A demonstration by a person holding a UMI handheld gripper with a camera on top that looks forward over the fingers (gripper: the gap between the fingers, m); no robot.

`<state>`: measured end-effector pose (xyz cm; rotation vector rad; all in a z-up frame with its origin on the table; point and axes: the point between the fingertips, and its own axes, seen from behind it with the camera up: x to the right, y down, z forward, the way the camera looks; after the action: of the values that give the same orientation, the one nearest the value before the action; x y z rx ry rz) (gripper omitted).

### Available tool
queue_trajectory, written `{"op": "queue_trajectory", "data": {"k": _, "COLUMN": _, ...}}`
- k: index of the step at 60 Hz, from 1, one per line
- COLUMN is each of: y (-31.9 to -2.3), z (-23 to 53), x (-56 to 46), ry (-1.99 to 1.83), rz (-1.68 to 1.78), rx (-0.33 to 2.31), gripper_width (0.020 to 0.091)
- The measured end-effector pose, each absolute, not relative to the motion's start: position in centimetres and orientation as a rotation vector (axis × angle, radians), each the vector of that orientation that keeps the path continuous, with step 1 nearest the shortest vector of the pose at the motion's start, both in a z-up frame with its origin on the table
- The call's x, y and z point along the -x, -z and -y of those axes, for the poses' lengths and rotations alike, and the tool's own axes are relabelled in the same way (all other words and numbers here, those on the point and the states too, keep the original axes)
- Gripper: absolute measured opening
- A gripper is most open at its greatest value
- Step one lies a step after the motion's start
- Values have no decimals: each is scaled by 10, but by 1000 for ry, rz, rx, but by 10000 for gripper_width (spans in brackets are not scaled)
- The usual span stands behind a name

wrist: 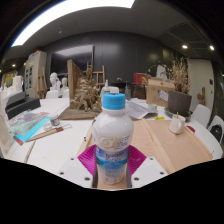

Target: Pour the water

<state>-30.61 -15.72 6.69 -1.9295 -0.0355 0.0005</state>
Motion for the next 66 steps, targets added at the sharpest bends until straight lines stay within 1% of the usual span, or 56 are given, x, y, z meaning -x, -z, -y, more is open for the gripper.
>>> {"op": "queue_trajectory", "data": {"k": 1, "y": -67, "z": 157, "x": 306, "ry": -2, "rz": 39, "rx": 1934, "gripper_width": 361}}
{"op": "queue_trajectory", "data": {"k": 7, "y": -70, "z": 155, "x": 309, "ry": -38, "rz": 45, "rx": 1951, "gripper_width": 360}}
{"op": "queue_trajectory", "data": {"k": 13, "y": -89, "z": 147, "x": 307, "ry": -86, "rz": 29, "rx": 1942, "gripper_width": 359}}
{"op": "queue_trajectory", "data": {"k": 18, "y": -120, "z": 132, "x": 300, "ry": -205, "rz": -44, "rx": 1910, "gripper_width": 359}}
{"op": "queue_trajectory", "data": {"k": 22, "y": -152, "z": 117, "x": 289, "ry": -317, "rz": -136, "rx": 1878, "gripper_width": 357}}
{"op": "queue_trajectory", "data": {"k": 31, "y": -212, "z": 70, "x": 249, "ry": -700, "rz": -420, "rx": 1782, "gripper_width": 355}}
{"op": "queue_trajectory", "data": {"k": 38, "y": -232, "z": 30, "x": 200, "ry": -992, "rz": -704, "rx": 1684, "gripper_width": 356}}
{"op": "queue_trajectory", "data": {"k": 46, "y": -226, "z": -8, "x": 143, "ry": -1251, "rz": -998, "rx": 1562, "gripper_width": 355}}
{"op": "queue_trajectory", "data": {"k": 53, "y": -208, "z": -33, "x": 103, "ry": -1440, "rz": -1217, "rx": 1438, "gripper_width": 358}}
{"op": "queue_trajectory", "data": {"k": 61, "y": -182, "z": -55, "x": 81, "ry": -1634, "rz": -1436, "rx": 1283, "gripper_width": 358}}
{"op": "queue_trajectory", "data": {"k": 66, "y": -171, "z": -61, "x": 71, "ry": -1712, "rz": -1534, "rx": 1212, "gripper_width": 356}}
